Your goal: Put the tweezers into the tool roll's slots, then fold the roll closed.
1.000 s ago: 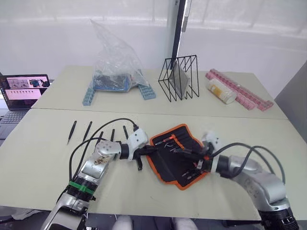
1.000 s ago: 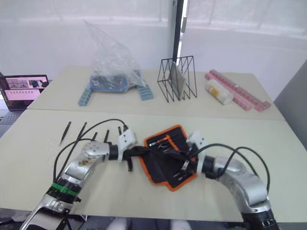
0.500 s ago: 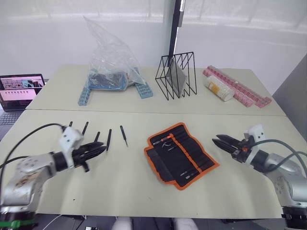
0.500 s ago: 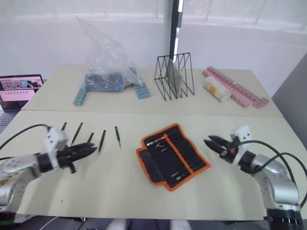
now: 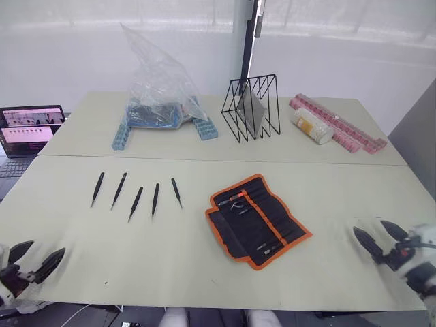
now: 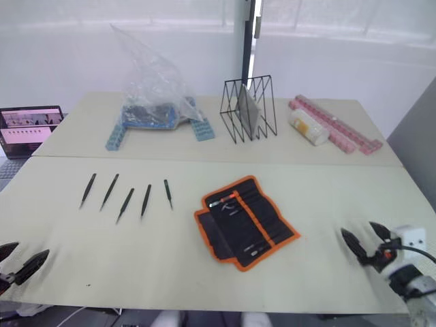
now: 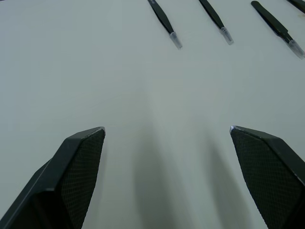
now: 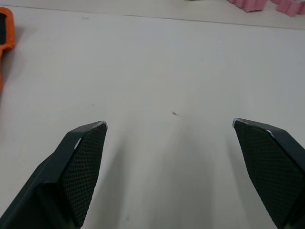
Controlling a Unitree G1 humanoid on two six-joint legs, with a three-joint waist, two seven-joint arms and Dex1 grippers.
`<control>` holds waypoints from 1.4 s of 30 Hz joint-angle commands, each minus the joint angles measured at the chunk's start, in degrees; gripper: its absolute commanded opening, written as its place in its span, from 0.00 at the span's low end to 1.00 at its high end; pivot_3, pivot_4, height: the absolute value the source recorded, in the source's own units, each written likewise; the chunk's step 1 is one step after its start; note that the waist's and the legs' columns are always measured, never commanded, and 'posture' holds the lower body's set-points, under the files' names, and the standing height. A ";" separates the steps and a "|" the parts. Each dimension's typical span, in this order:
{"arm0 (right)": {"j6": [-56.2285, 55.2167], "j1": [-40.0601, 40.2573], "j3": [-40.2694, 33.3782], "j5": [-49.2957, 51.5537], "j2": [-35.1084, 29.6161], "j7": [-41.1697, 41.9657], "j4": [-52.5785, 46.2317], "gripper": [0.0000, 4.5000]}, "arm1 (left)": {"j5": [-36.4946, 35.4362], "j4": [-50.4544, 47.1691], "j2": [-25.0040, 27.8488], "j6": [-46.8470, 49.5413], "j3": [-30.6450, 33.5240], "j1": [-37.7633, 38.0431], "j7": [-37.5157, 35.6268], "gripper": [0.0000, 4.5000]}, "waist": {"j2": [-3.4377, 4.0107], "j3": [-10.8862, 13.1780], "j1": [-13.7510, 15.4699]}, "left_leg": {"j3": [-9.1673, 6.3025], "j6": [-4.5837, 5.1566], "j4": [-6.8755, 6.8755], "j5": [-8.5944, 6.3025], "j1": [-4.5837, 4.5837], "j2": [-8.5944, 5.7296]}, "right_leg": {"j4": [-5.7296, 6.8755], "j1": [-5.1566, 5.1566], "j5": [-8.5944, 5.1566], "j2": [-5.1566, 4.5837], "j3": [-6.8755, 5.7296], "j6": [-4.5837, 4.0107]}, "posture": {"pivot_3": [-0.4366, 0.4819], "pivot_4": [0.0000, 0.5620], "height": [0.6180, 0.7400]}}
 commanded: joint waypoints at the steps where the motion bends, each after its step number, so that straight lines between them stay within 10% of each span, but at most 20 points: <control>1: -1.13 0.90 -0.86 0.84 0.53 -1.05 -3.97 1.00 | -1.27 0.79 0.04 -2.39 0.75 -0.06 -0.10 0.99 | 0.00 0.00 -0.14 | 0.00 0.00 0.00 0.00 0.01 0.01 | 0.01 0.00 0.00 0.00 0.00 0.00 | 0.48 0.27 0.82; 13: 5.25 -6.49 5.81 2.81 -1.80 -0.35 -11.47 1.00 | -1.97 -1.35 -1.78 -1.22 -1.56 -1.79 4.37 0.99 | 0.01 0.00 -1.14 | 0.02 0.00 0.00 0.00 0.02 0.01 | 0.11 0.00 0.19 0.01 0.03 0.31 | 0.48 0.27 0.82; 28: 26.42 -23.76 22.58 14.99 -12.71 15.40 -24.30 1.00 | -0.40 -11.72 -2.22 18.73 -7.45 -11.60 26.82 0.99 | -0.02 0.00 -0.15 | -0.04 0.00 0.04 0.00 0.01 0.00 | 0.17 0.02 0.24 0.03 0.01 0.38 | 0.48 0.27 0.82; 42: 31.27 -25.14 25.37 17.18 -11.37 13.21 -31.12 1.00 | 3.34 11.44 2.55 19.82 -20.15 -35.07 21.98 0.99 | -0.04 0.00 0.27 | -0.06 -0.02 0.04 0.02 -0.03 -0.01 | 0.20 -0.02 0.40 0.04 -0.02 0.16 | 0.48 0.27 0.82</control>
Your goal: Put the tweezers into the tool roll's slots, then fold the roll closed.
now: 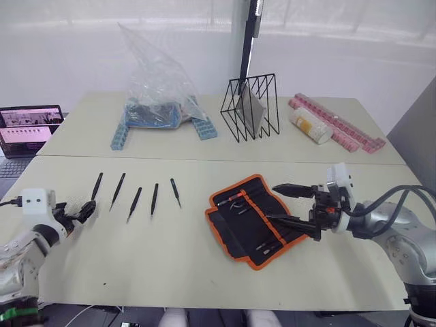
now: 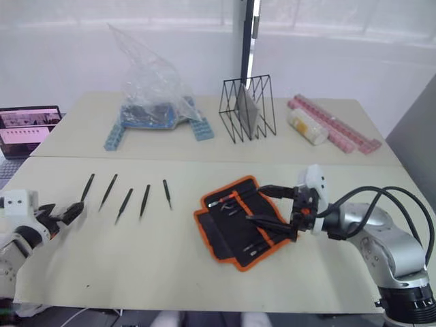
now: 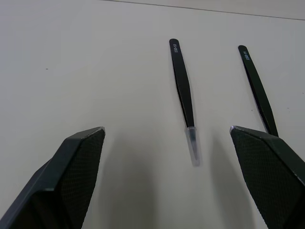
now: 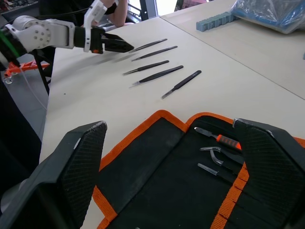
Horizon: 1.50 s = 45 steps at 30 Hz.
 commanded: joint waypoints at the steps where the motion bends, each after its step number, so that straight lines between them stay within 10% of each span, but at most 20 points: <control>1: 0.45 0.62 -1.31 1.50 -0.07 -0.80 -2.98 1.00 | 1.40 6.75 0.88 -2.80 -2.22 -5.09 -2.08 0.99 | 0.00 0.00 0.20 | 0.00 0.00 0.00 0.00 0.00 -0.01 | 0.00 0.01 0.03 -0.01 0.00 -0.06 | 0.48 0.27 0.82; 8: 1.34 1.66 -2.01 2.37 -0.74 -1.93 -4.97 1.00 | 5.51 21.53 0.83 -7.98 -6.22 -13.39 -3.70 0.99 | 0.06 -0.03 0.37 | -0.02 -0.01 0.00 0.02 0.05 -0.01 | 0.06 0.04 0.11 0.00 -0.03 -0.17 | 0.48 0.27 0.82; 22: 3.40 3.17 -4.23 4.38 -1.65 -4.33 -7.53 1.00 | 9.63 26.28 -2.12 -12.49 -11.09 -12.89 -6.48 0.01 | 0.47 -0.27 1.77 | -0.02 -0.05 0.04 0.04 0.09 -0.20 | 0.07 0.16 0.02 -0.16 0.01 0.03 | 0.48 0.27 0.82; 35: 3.64 5.77 -4.13 4.02 -1.79 -6.14 -9.03 1.00 | 10.23 23.88 -0.49 -16.49 -10.19 -12.42 -7.09 0.00 | 0.49 -0.27 1.66 | -0.03 -0.04 0.04 0.04 0.41 -0.23 | 0.00 0.57 -0.18 -0.19 -0.01 0.38 | 0.48 0.27 0.82; 42: 1.27 14.01 -6.08 0.82 0.07 -11.56 -11.48 1.00 | 6.94 3.18 2.88 -10.71 -8.78 -6.72 -8.88 0.00 | 0.22 -0.12 1.61 | -0.04 -0.05 0.04 0.03 0.31 -0.19 | -0.03 0.49 -0.18 -0.19 -0.02 0.37 | 0.48 0.27 0.82; 45: 0.94 18.72 -7.74 0.86 2.46 -14.82 -13.85 0.83 | 4.71 -8.58 3.95 -4.09 -9.55 -4.70 -10.22 0.00 | 0.02 -0.06 1.66 | -0.07 -0.07 0.04 0.04 0.06 -0.16 | 0.03 0.18 -0.17 -0.18 -0.05 0.36 | 0.48 0.27 0.82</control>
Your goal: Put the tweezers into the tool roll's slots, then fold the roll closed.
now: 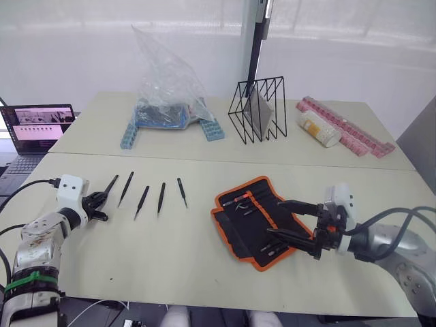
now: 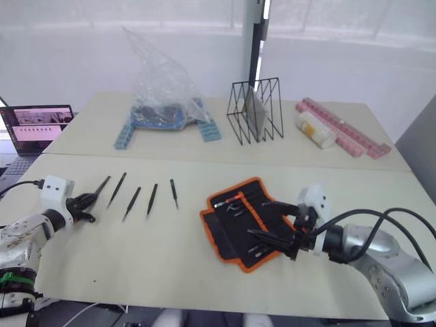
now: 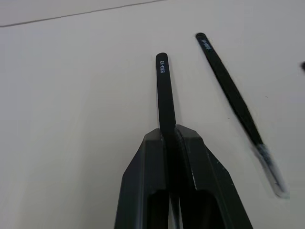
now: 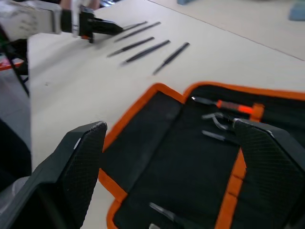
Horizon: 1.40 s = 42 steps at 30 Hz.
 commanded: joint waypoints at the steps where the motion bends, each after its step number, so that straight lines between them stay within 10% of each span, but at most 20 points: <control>1: -1.73 3.34 -2.81 -0.58 1.78 -3.41 -4.05 0.75 | -3.16 -13.82 2.35 6.38 -0.63 0.07 -1.88 0.00 | -0.05 0.01 0.00 | -0.01 -0.03 0.01 0.02 -0.08 0.00 | 0.02 -0.09 0.02 0.00 0.01 -0.01 | 0.48 0.27 0.82; 11: -5.29 7.41 1.89 -9.31 9.67 -13.24 -3.75 0.01 | -10.53 -30.11 -3.94 23.72 -15.08 -12.73 -4.39 0.00 | -0.06 0.02 -0.25 | 0.00 -0.03 0.03 0.02 -0.12 -0.03 | 0.02 -0.13 0.02 0.03 0.05 0.01 | 0.48 0.27 0.82; 20: -10.09 8.36 6.22 -15.87 16.46 -17.22 1.16 0.01 | -8.87 -31.08 -11.23 32.91 -30.11 -23.17 -4.03 0.00 | -0.05 0.02 -1.18 | -0.03 -0.02 0.03 0.02 -0.12 -0.05 | 0.01 -0.14 0.02 0.05 0.09 0.01 | 0.48 0.27 0.82; 42: -8.99 11.23 11.61 -22.52 19.93 -22.79 5.48 0.01 | -11.11 -39.45 -11.24 54.52 -40.09 -23.81 2.22 0.00 | -0.05 0.01 -1.75 | -0.05 -0.01 0.02 0.02 -0.01 -0.04 | 0.02 -0.04 0.01 0.07 0.09 0.00 | 0.48 0.27 0.82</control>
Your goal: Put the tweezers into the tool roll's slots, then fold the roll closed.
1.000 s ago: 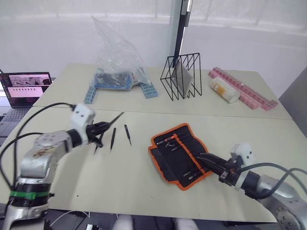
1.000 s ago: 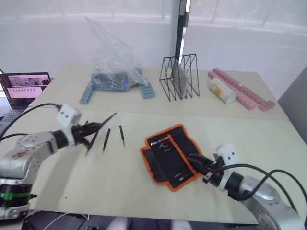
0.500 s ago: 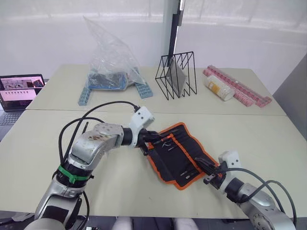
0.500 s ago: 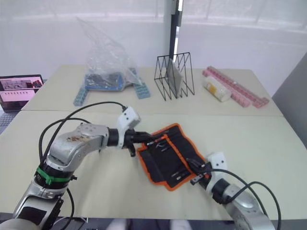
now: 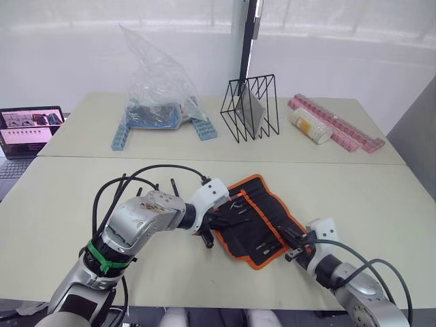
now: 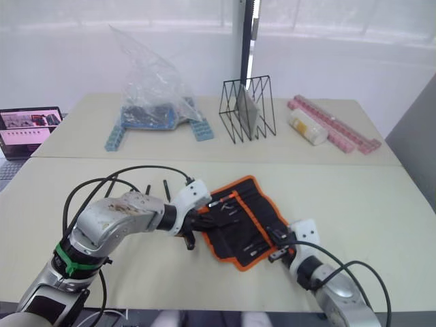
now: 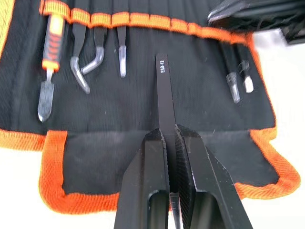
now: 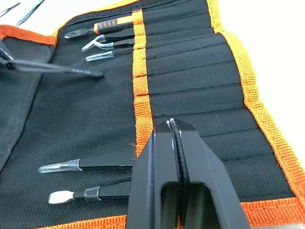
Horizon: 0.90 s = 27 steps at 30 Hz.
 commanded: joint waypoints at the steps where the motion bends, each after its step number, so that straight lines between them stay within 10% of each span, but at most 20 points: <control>1: 1.58 1.61 1.98 -1.11 0.40 -0.43 0.54 0.01 | 1.13 0.78 -0.47 0.70 -0.54 -2.01 1.32 0.00 | 0.00 0.00 -0.03 | 0.00 0.00 0.00 0.00 0.00 0.00 | 0.00 0.00 0.00 0.00 0.00 0.00 | 0.48 0.27 0.82; 27: 2.99 5.28 7.99 -6.61 3.68 -4.99 -4.92 0.01 | 4.61 8.84 -3.93 -1.97 -5.37 -7.76 1.87 0.00 | -0.09 -0.08 -0.11 | -0.01 0.00 -0.01 0.00 0.02 0.01 | 0.00 0.00 -0.02 0.02 -0.01 -0.01 | 0.48 0.27 0.82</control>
